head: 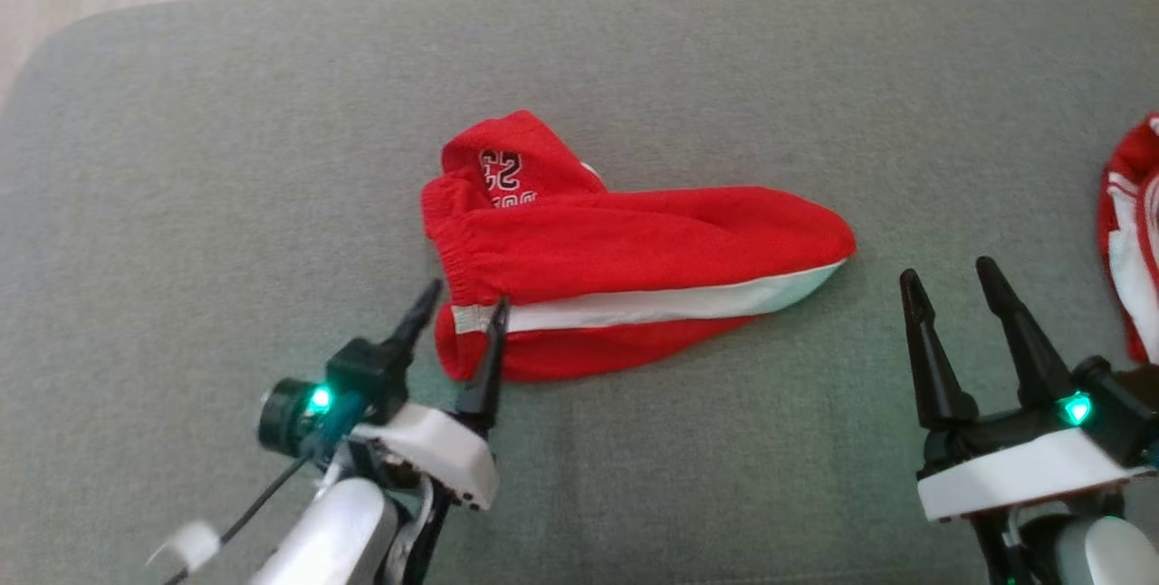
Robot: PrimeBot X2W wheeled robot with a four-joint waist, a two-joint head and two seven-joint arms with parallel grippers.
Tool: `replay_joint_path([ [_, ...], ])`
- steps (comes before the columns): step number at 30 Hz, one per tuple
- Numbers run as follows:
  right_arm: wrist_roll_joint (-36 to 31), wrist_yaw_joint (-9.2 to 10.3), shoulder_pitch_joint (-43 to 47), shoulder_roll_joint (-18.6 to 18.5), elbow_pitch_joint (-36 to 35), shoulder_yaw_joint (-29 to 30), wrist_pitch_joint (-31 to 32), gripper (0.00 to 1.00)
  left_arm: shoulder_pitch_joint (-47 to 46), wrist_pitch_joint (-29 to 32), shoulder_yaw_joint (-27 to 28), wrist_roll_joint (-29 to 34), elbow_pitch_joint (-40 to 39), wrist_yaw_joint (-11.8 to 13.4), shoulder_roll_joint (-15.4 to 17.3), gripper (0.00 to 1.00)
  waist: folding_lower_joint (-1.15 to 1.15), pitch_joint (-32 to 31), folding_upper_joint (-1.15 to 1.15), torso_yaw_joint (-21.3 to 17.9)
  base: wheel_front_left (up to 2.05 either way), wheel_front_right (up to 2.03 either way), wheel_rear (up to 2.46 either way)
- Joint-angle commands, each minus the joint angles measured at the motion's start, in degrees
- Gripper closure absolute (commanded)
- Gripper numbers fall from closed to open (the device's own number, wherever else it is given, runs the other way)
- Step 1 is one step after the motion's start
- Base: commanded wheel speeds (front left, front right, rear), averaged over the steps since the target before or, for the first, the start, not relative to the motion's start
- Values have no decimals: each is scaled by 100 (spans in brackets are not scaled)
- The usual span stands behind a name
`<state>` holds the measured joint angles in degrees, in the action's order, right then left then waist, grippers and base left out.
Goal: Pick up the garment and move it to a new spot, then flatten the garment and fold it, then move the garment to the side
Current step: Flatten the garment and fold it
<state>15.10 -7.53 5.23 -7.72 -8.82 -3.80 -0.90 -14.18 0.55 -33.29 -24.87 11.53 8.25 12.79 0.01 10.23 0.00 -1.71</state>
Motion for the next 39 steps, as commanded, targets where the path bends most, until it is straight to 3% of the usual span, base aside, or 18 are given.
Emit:
replay_joint_path([
  [1, 40, 4, -221, -31, -187, -147, 16, 0, -249, 66, 179, -43, -11, -25, 38, 0, -1, 43, 0, -61, 0, 0, 0],
  [8, 165, 4, -267, -19, -68, -161, -6, 0, -569, 145, 180, -195, 826, -126, -141, 0, -1, 91, 0, -220, 0, 0, 0],
  [9, 177, 4, -269, -22, -55, -158, -12, 0, -588, 111, 170, -222, 853, -178, -165, 32, -1, 93, 0, -231, 0, 0, 0],
  [10, 189, 4, -269, -22, -41, -148, -18, 0, -612, 51, 145, -223, 845, -240, -174, 100, -1, 93, 0, -237, 0, 0, 0],
  [16, 257, 4, -226, 3, 65, -71, -31, 0, -626, -15, -220, 37, 313, -457, -81, 100, -1, 9, 0, -193, 0, 0, 0],
  [22, 289, 4, -161, 47, 136, 43, -9, 0, -663, 431, -850, 288, -907, -764, -59, 100, -1, -98, 0, -45, 0, 0, 0],
  [24, 315, 4, -151, 67, 152, 66, 11, 0, -666, 584, -919, 292, -1293, -763, -53, 100, -1, -126, 0, -10, 0, 0, 0],
  [28, 335, 4, -140, 85, 164, 76, 45, 0, -613, 747, -757, 263, -1751, -561, 54, 100, -1, -152, 0, 19, 0, 0, 0],
  [32, 354, 4, -121, 105, 161, 92, 89, 0, -294, 895, -232, 133, -2025, -61, 351, 100, -1, -150, 0, 22, 0, 0, 0],
  [35, 377, 4, -104, 129, 165, 110, 119, 0, 52, 895, 164, -89, -1943, 220, 536, 100, -1, -118, 0, 21, 0, 0, 0],
  [39, 392, 4, -110, 139, 162, 114, 146, 0, 395, 791, 516, -439, -1618, 368, 591, 100, -1, -62, 0, 31, 0, 0, 0],
])
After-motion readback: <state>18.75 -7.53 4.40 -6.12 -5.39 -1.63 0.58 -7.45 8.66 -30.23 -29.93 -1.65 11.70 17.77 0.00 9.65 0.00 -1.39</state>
